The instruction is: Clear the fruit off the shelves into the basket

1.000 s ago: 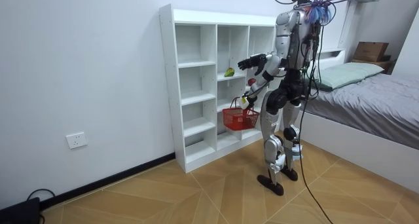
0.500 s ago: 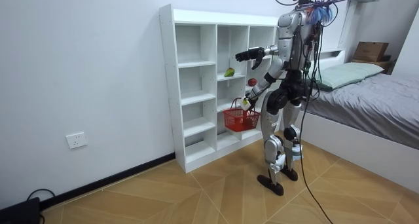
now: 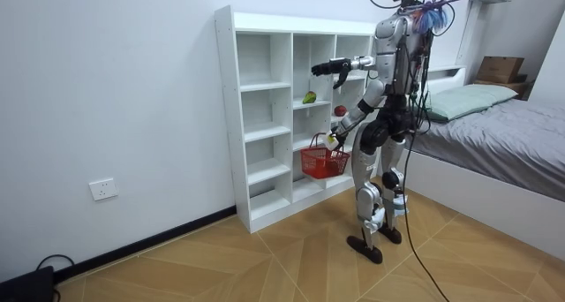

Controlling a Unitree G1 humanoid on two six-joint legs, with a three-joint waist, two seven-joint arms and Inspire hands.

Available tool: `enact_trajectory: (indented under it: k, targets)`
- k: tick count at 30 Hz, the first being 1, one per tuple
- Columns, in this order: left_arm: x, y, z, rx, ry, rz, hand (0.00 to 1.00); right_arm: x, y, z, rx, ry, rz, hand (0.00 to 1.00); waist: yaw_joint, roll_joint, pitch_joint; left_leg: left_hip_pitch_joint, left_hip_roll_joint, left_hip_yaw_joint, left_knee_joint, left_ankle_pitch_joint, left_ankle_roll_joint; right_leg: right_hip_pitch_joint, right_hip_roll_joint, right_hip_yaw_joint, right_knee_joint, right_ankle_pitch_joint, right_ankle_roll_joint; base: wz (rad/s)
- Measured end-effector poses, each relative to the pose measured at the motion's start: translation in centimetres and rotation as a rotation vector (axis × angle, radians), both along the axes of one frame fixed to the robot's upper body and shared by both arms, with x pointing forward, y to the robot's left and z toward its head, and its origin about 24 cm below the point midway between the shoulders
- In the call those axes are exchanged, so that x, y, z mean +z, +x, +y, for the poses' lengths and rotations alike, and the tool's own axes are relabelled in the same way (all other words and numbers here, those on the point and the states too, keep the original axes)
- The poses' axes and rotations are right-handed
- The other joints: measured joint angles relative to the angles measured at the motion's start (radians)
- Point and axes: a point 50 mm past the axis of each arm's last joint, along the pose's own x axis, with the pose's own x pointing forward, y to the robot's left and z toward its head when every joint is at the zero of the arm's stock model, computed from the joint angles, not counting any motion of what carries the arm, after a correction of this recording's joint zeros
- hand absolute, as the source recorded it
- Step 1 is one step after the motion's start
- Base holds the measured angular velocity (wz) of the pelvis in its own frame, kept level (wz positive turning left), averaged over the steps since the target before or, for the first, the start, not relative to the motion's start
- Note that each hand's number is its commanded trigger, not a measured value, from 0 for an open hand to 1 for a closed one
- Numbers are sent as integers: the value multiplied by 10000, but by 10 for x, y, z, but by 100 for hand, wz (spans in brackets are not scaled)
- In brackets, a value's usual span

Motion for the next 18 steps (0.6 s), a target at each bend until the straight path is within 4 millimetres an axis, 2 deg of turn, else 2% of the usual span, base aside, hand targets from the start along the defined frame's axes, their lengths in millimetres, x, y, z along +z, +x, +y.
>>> enact_trajectory:
  k: [2,6,11,18]
  targets:
    - [0,-1,1,69,13,54,100,0,2,-1,-60,42,12,0,79,-113,-12,-54,-1,-70,54,0,0,-4,-7,-97,-2,0,0,8]
    - [-1,-1,2,147,-19,118,100,5,8,-5,-221,318,-19,0,112,-170,-14,-165,-83,-268,73,1,2,-6,-47,-285,-12,-1,2,14]
    - [-1,-2,7,182,157,309,100,13,20,-13,-793,865,-269,0,67,-443,-16,-362,-131,-614,158,16,-17,0,-63,-533,-150,-2,3,20]
    - [2,1,11,-16,272,292,100,8,39,-24,-1445,1781,483,0,128,-472,-18,-489,-144,-710,286,16,-20,7,-66,-546,-168,-1,3,5]
